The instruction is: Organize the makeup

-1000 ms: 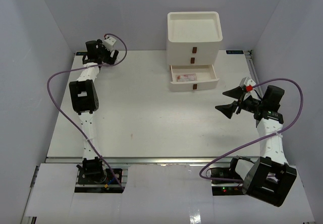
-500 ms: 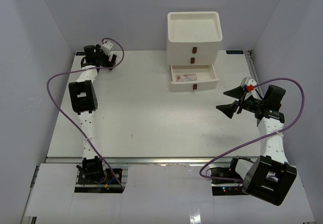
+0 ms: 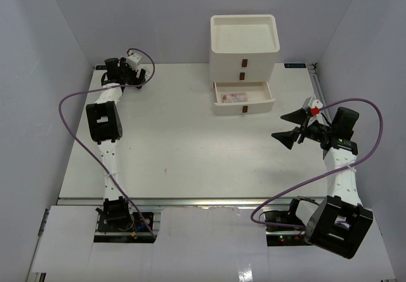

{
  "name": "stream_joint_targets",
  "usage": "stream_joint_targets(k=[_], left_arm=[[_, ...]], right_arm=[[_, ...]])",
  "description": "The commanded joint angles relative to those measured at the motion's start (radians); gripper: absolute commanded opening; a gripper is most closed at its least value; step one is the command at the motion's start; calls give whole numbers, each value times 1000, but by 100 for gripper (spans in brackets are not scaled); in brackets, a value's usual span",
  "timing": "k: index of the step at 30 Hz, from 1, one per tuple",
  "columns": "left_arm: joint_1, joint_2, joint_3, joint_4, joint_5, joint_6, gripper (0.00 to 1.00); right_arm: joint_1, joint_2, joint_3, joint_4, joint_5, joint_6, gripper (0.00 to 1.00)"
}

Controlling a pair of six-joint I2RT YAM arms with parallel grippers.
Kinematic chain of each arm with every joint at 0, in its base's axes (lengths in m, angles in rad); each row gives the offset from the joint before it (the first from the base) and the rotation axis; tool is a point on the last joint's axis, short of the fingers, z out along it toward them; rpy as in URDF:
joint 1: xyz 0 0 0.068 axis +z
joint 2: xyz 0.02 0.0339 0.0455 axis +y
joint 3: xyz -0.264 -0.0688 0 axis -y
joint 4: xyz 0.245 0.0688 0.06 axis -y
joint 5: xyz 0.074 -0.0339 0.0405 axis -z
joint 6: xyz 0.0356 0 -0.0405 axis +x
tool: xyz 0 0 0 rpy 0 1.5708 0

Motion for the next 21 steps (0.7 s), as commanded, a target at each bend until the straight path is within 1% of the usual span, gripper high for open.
stream_joint_targets(k=[1,5,11,16,21], left_arm=[[8,-8,-27,-41,50,-11,90],[10,-49,-43,-6,1,-3,94],[14,-89,-36,53,-16,13,96],[17,-71,-39,115,-33,56,98],[31,-34,-28,122,9,57,98]], right_arm=[[-7,0,42,-17,-34,-12,90],[-7,-4,39,-17,-31,-15,90],[-7,5,40,-19,-41,-13,90],[-7,20,51,-39,-41,-29,90],[-7,36,61,-63,-50,-43,90]])
